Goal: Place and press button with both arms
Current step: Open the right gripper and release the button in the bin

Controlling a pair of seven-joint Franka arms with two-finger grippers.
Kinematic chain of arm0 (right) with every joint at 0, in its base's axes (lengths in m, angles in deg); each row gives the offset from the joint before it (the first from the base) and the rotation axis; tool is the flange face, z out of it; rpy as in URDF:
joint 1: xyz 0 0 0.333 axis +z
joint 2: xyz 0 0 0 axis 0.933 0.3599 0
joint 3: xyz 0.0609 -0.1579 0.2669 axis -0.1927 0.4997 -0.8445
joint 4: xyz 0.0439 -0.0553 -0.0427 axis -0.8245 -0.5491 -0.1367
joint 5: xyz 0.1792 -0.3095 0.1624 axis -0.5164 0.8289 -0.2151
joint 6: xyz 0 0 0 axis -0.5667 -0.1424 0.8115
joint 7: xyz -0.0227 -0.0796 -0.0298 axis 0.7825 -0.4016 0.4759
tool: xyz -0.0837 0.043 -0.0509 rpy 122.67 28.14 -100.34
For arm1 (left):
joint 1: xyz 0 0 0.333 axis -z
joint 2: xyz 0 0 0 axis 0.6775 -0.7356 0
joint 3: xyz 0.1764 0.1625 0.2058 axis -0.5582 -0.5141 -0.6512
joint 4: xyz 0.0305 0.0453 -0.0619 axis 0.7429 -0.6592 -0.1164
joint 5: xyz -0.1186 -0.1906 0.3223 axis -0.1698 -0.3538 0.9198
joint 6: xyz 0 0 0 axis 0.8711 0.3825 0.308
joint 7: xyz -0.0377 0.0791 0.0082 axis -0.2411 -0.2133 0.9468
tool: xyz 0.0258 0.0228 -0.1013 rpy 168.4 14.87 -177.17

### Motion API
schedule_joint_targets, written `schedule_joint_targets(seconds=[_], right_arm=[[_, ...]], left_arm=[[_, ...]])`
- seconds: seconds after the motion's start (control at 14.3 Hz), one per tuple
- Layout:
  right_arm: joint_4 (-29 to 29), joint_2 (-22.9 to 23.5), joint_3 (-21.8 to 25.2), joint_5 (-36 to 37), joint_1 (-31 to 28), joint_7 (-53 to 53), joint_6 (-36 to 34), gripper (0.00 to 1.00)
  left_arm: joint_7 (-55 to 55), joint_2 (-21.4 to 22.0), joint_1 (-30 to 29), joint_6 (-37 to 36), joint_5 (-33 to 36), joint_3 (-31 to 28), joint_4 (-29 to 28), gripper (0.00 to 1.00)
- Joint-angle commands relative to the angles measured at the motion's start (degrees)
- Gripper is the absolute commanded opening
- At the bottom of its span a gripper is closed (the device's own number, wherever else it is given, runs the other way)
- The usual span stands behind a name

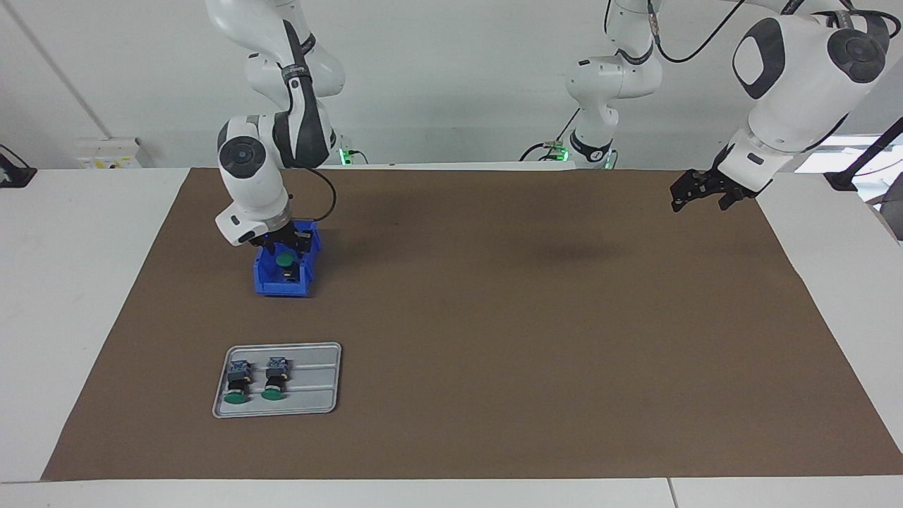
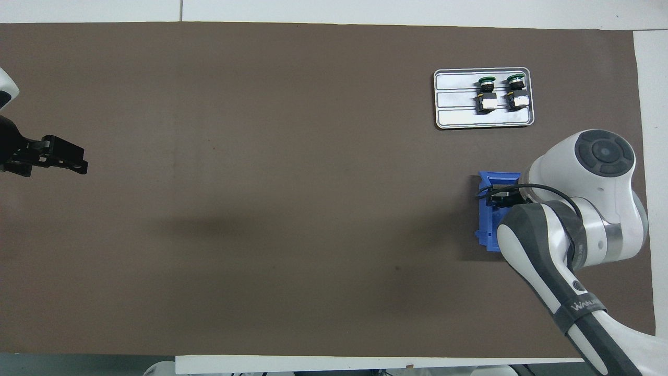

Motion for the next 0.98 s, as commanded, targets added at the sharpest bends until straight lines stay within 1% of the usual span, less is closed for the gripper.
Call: schedule_joint_targets(seconds=[0.0,0.14,0.28,0.49,0.63,0.7,0.77,0.84,0.91], right_arm=[[-0.3,-0.4,-0.3,0.9,-0.9,1.3,0.9,0.71],[0.6,-0.4,-0.3,0.9,-0.8,1.3,-0.3,0.75],[3.2,-0.5,-0.3,0.9,-0.8,2.4,-2.2,0.79],[10.4,-0.6,-0.4,0.8,-0.8,4.9,-11.1,0.84],[14.7,-0.5,-0.4,0.3,-0.8,6.9,-15.4,0.87],[15.9,-0.5,-0.4,0.2,-0.7,7.6,-15.9,0.89],[16.7,-0.8,-0.5,0.2,-0.7,8.0,-15.9,0.96],[17.5,-1.0,-0.5,0.1,-0.7,8.1,-16.0,0.99],[19.3,-1.1,-0.5,-0.5,-0.6,8.2,-16.8,0.99]], left_arm=[[-0.7,-0.1,-0.3,0.2,-0.4,0.0,0.5,1.00],[-0.7,-0.1,-0.3,0.2,-0.4,0.0,0.5,1.00],[-0.7,-0.1,-0.3,0.2,-0.4,0.0,0.5,1.00],[-0.7,-0.1,-0.3,0.2,-0.4,0.0,0.5,1.00],[-0.7,-0.1,-0.3,0.2,-0.4,0.0,0.5,1.00],[-0.7,-0.1,-0.3,0.2,-0.4,0.0,0.5,1.00],[-0.7,-0.1,-0.3,0.2,-0.4,0.0,0.5,1.00],[-0.7,-0.1,-0.3,0.2,-0.4,0.0,0.5,1.00],[-0.7,-0.1,-0.3,0.2,-0.4,0.0,0.5,1.00]])
